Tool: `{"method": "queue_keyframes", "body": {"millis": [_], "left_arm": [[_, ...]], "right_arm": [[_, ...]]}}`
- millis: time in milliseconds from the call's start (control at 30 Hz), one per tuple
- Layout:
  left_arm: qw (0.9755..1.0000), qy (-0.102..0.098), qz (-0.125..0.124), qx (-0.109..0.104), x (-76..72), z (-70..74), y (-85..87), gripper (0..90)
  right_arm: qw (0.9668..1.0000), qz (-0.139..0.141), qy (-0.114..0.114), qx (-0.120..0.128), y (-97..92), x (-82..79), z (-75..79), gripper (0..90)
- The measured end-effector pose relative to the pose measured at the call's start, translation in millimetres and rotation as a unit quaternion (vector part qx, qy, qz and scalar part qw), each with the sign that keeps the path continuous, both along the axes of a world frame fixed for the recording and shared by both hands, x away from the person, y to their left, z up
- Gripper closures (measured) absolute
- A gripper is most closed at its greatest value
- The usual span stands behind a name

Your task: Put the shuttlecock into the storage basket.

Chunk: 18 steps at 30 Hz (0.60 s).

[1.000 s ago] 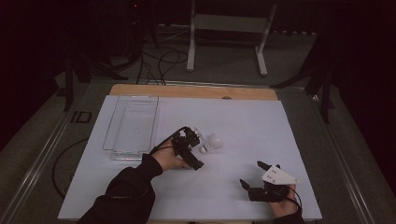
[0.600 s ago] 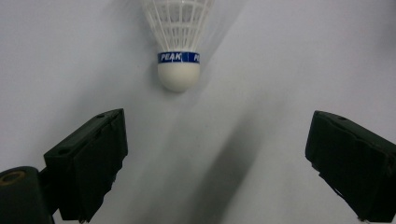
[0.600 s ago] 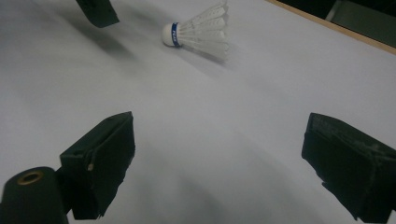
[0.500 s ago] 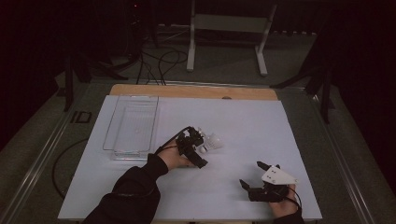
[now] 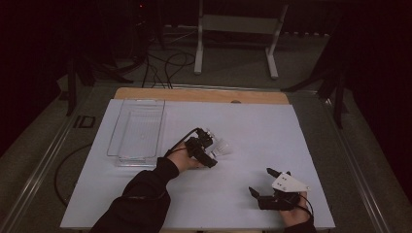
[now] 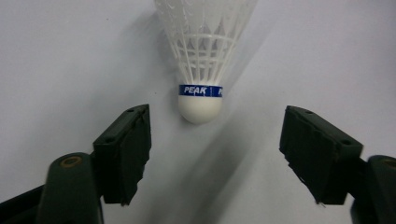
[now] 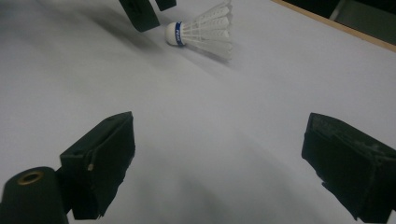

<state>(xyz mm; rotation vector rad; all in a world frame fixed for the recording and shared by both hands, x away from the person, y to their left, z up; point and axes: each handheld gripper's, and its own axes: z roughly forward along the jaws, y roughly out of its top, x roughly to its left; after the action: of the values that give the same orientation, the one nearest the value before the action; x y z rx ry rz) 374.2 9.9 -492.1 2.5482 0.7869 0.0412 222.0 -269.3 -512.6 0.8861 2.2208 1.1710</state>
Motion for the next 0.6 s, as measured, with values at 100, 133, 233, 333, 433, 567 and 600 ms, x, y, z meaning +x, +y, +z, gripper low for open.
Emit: {"method": "queue_keyframes", "body": {"millis": [100, 133, 233, 333, 433, 567, 600], "left_arm": [[1.0, -0.004, 0.002, 0.0, 2.5, -0.2, -1.5, 32.3], [1.0, -0.004, 0.0, 0.001, 3.5, -0.3, -2.2, 32.4], [1.0, -0.004, 0.004, -0.001, 5.6, -0.9, -5.1, 35.0], [0.9999, -0.01, -0.003, 0.009, 5.9, -1.6, -7.9, 39.0], [0.9998, -0.013, -0.004, 0.014, 7.6, -4.0, -8.7, 42.1], [0.9998, -0.014, -0.008, 0.015, 9.3, -6.1, -9.6, 45.6], [0.9997, -0.015, -0.01, 0.017, 9.9, -6.4, -9.8, 45.7]], "right_arm": [[1.0, 0.001, 0.0, 0.0, -0.2, -0.1, 0.0, 9.5], [1.0, 0.001, 0.0, 0.0, -0.3, 0.0, 0.0, 9.5], [1.0, 0.001, 0.0, 0.0, -0.3, 0.3, -0.3, 9.5], [1.0, 0.002, 0.0, 0.001, -0.1, -0.1, -0.1, 9.5], [1.0, 0.002, 0.001, 0.001, -0.5, 0.2, -0.4, 9.5], [1.0, 0.003, 0.002, 0.001, 0.0, 0.0, -0.4, 9.5], [1.0, 0.003, 0.002, 0.001, 0.0, 0.1, -0.4, 9.5]]}}
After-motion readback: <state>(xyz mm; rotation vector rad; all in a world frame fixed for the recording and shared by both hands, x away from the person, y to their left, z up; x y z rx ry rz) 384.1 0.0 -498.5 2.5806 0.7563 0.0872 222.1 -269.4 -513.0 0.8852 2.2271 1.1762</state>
